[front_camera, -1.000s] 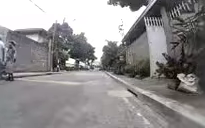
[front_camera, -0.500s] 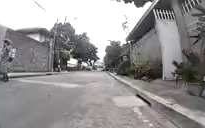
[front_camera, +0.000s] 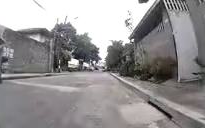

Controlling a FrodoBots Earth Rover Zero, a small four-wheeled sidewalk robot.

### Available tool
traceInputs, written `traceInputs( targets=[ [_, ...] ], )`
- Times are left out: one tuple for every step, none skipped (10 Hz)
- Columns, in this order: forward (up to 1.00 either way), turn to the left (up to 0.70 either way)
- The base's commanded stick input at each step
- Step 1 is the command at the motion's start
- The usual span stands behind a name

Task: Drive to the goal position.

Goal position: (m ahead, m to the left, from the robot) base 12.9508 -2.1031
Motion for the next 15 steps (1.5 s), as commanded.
traceInputs(
  targets=[
    [1.0, -0.21],
    [1.0, -0.34],
    [1.0, -0.12],
    [1.0, 0.0],
    [1.0, 0.0],
    [1.0, 0.0],
    [1.0, 0.0],
    [1.0, 0.0],
    [1.0, 0.0],
    [1.0, 0.0],
    [1.0, 0.0],
    [1.0, -0.02],
    [1.0, -0.1],
    [1.0, -0.08],
    [1.0, -0.04]
  ],
)
